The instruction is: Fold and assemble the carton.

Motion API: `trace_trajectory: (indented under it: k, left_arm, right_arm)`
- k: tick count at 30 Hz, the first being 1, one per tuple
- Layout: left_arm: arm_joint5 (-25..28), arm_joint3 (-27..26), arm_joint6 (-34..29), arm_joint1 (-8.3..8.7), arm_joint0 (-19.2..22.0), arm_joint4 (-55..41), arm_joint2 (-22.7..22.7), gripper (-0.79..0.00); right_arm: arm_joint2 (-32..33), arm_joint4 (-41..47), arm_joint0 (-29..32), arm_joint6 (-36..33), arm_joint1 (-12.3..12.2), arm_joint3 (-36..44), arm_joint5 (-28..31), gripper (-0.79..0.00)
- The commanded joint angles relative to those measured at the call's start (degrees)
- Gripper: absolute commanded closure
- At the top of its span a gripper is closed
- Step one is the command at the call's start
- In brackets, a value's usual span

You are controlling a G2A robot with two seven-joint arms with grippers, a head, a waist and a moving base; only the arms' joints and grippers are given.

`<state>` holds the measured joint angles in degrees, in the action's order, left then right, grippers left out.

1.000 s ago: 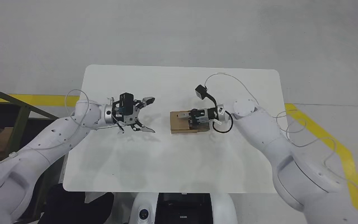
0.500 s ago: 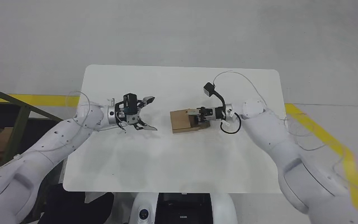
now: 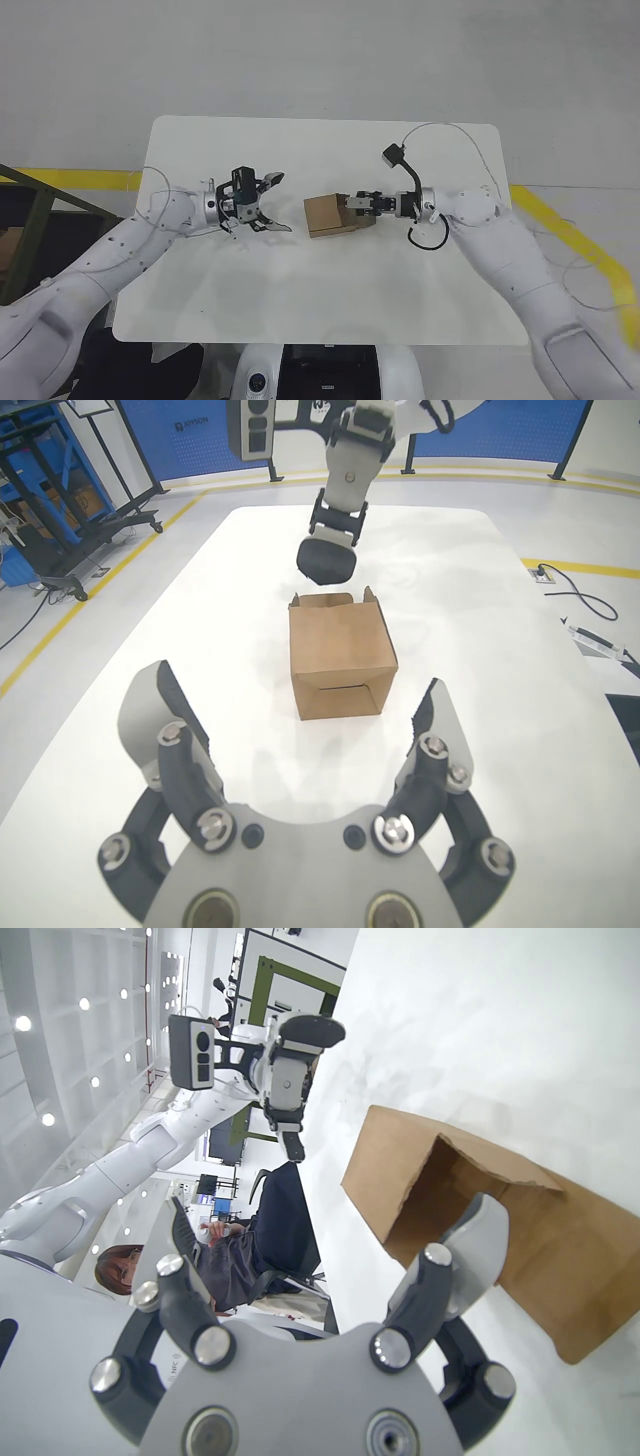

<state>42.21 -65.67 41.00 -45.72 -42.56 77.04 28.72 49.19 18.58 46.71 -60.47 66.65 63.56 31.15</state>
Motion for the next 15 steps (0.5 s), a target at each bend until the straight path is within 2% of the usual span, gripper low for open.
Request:
trace_trajectory:
  k: [1, 7, 15]
  left_arm:
    - [0.10, -0.07, -0.20, -0.12, -0.18, -0.20, 0.08, -0.785]
    - [0.10, -0.07, -0.20, -0.12, -0.18, -0.20, 0.08, -0.785]
    - [0.10, -0.07, -0.20, -0.12, -0.18, -0.20, 0.08, -0.785]
  right_arm:
    - [2.82, -1.49, 2.76, 0.15, -1.27, 5.60, -1.74, -0.785]
    - [9.04, -4.19, 8.52, -0.26, -3.73, 16.07, -5.52, -0.785]
    - [9.76, -4.02, 8.93, -0.06, -3.92, 16.56, -6.20, -0.785]
